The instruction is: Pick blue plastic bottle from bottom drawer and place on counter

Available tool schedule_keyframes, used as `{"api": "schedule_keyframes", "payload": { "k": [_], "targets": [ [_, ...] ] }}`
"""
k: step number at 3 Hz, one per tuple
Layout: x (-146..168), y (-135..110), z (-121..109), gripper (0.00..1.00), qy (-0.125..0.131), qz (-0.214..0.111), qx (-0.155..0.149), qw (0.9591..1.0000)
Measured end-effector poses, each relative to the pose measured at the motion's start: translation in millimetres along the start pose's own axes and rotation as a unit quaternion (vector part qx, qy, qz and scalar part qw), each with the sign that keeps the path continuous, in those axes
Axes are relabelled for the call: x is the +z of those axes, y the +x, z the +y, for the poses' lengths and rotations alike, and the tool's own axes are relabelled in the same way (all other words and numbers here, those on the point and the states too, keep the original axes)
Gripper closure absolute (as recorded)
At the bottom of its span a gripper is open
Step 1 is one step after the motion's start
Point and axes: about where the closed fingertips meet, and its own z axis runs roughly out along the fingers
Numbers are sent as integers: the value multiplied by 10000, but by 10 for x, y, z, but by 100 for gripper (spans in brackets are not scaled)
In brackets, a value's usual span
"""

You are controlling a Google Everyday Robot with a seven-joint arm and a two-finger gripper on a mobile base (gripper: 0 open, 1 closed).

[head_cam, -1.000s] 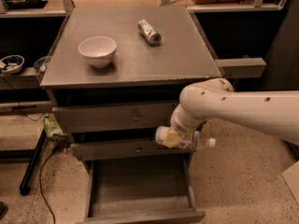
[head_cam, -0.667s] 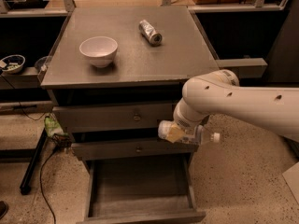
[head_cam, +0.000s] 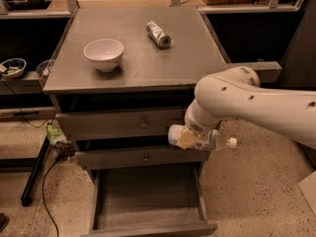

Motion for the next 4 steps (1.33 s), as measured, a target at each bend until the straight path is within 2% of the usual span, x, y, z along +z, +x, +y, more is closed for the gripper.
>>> {"api": "schedule_keyframes", "payload": {
  "k": [2, 3, 4],
  "targets": [
    [-686, -29, -61, 100, 451, 31, -112, 9989],
    [-681, -33, -100, 100, 489, 42, -66, 9988],
    [-875, -127, -290, 100, 745, 36, -32, 9972]
  ]
}}
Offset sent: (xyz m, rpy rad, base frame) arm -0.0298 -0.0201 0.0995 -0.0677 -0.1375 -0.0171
